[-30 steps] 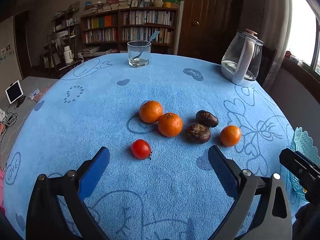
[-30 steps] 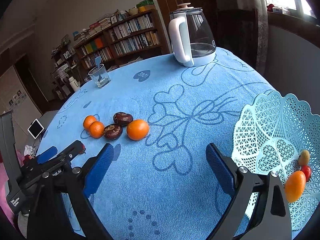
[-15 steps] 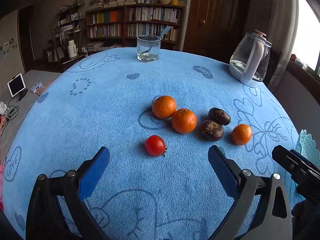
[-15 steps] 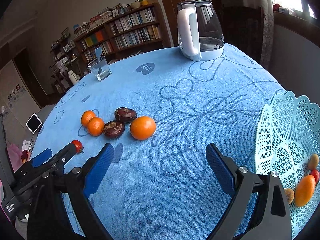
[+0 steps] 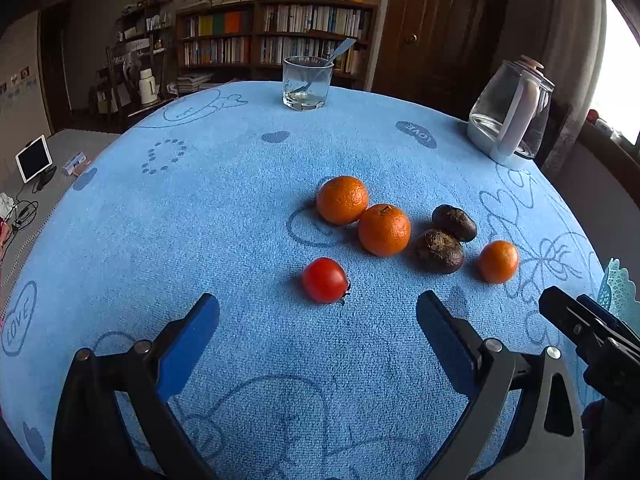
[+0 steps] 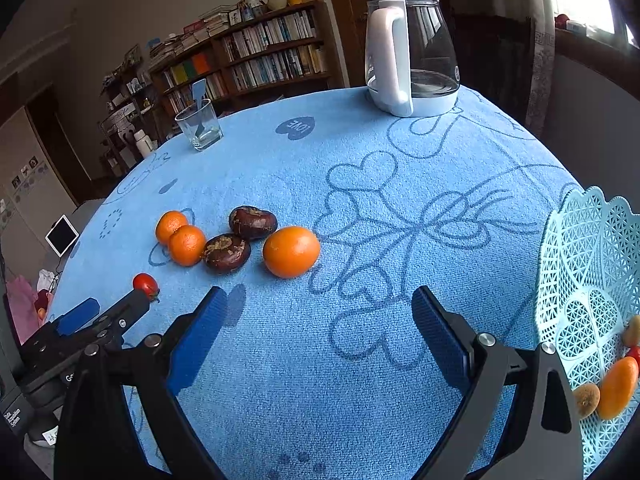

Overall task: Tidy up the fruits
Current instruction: 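Approach and grasp the red tomato with the left tool, then grasp the large orange with the right tool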

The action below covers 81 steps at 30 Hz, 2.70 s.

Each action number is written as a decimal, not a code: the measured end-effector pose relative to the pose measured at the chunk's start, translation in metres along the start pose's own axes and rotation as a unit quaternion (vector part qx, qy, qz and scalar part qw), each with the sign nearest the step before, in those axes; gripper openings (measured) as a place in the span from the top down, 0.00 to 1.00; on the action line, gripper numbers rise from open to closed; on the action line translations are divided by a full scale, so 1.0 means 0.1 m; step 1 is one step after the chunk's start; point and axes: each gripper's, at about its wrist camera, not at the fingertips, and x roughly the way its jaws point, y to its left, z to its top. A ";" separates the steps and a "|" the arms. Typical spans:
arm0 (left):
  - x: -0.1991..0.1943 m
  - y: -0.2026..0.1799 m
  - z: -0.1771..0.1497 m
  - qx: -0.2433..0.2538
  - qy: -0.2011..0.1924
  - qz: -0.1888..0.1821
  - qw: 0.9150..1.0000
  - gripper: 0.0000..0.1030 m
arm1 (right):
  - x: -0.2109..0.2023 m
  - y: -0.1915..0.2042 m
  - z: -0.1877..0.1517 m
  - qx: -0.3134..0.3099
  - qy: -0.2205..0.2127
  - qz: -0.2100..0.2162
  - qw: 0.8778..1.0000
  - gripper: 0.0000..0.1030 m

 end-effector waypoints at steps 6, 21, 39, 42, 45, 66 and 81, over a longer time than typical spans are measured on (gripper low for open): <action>0.03 0.04 -0.01 -0.005 0.006 -0.003 1.000 0.05 | 0.06 0.00 -0.01 0.000 0.005 -0.001 1.000 0.08; 0.16 0.19 -0.02 -0.040 0.038 -0.040 0.998 0.22 | 0.15 0.04 -0.05 -0.004 0.017 0.001 1.000 0.08; 0.30 0.14 0.10 -0.022 0.034 -0.047 0.998 0.74 | 0.21 0.06 -0.01 -0.002 0.028 0.010 1.000 0.08; 0.25 0.16 0.09 -0.026 0.025 -0.052 0.998 0.74 | 0.21 0.08 0.04 -0.007 0.025 0.008 1.000 0.08; 0.20 0.17 0.09 -0.029 0.014 -0.054 0.998 0.74 | 0.26 0.14 0.11 -0.024 0.021 0.001 0.999 0.08; 0.11 0.16 0.06 -0.026 0.001 -0.054 0.998 0.74 | 0.73 0.32 0.21 -0.080 0.045 -0.039 0.995 0.51; 0.07 0.12 0.05 -0.019 -0.007 -0.055 0.998 0.74 | 0.50 0.54 0.09 -0.113 0.020 -0.060 0.992 0.57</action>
